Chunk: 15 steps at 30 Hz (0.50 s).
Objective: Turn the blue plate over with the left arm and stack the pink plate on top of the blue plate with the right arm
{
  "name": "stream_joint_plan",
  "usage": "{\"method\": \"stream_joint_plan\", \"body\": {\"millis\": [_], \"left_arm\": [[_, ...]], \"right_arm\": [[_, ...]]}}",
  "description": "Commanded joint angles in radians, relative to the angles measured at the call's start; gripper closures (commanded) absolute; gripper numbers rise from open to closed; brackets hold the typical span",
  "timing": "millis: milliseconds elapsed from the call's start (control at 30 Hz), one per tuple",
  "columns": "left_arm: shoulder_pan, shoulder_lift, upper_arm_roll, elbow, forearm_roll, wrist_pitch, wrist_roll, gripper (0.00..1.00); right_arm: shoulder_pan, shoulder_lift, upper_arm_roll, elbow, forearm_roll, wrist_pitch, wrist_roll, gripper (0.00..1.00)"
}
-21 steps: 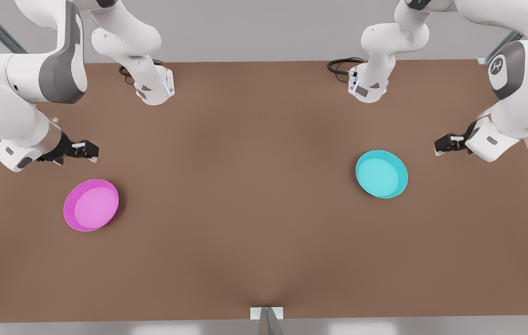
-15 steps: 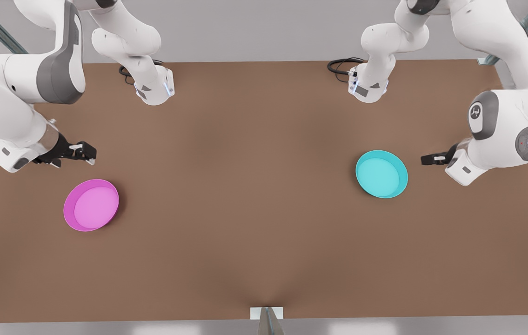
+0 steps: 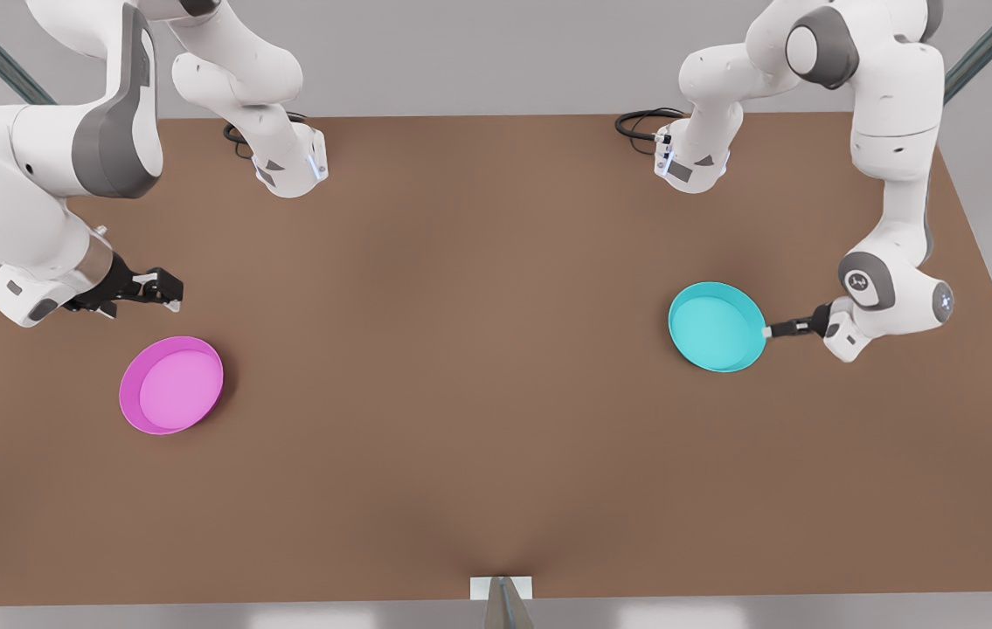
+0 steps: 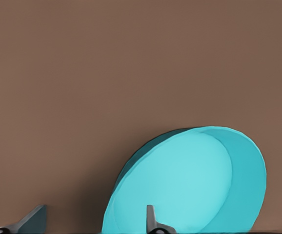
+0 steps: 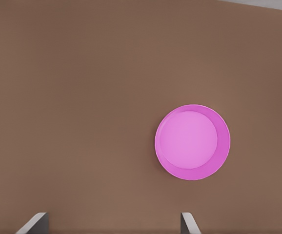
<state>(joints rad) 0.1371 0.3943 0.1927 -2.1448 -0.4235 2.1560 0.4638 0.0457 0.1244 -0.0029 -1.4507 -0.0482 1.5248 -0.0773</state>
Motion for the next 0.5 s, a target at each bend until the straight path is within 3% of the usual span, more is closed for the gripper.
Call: {"method": "stream_joint_plan", "body": {"millis": [0, 333, 367, 400, 433, 467], "left_arm": [[-0.002, 0.003, 0.001, -0.018, 0.008, 0.073, 0.460, 0.00], [-0.014, 0.021, -0.016, -0.018, -0.057, 0.061, 0.348, 0.00], [-0.024, 0.021, -0.016, -0.017, -0.057, 0.061, 0.328, 0.08], [-0.025, 0.023, -0.016, -0.017, -0.057, 0.061, 0.325, 0.35], [-0.025, 0.023, -0.018, -0.017, -0.057, 0.061, 0.323, 0.48], [-0.025, 0.023, -0.018, -0.017, -0.057, 0.061, 0.322, 0.48]], "right_arm": [[0.000, 0.000, 0.000, 0.001, 0.001, -0.002, -0.004, 0.00], [0.002, 0.001, 0.001, 0.001, 0.001, -0.002, -0.004, 0.00], [0.002, 0.000, 0.001, 0.001, 0.001, -0.002, -0.004, 0.00], [0.002, 0.001, 0.001, 0.001, 0.001, -0.002, -0.004, 0.00], [0.002, 0.001, 0.001, 0.000, 0.001, -0.002, -0.004, 0.00], [0.002, 0.001, 0.001, 0.000, 0.001, -0.002, -0.004, 0.00]]}}
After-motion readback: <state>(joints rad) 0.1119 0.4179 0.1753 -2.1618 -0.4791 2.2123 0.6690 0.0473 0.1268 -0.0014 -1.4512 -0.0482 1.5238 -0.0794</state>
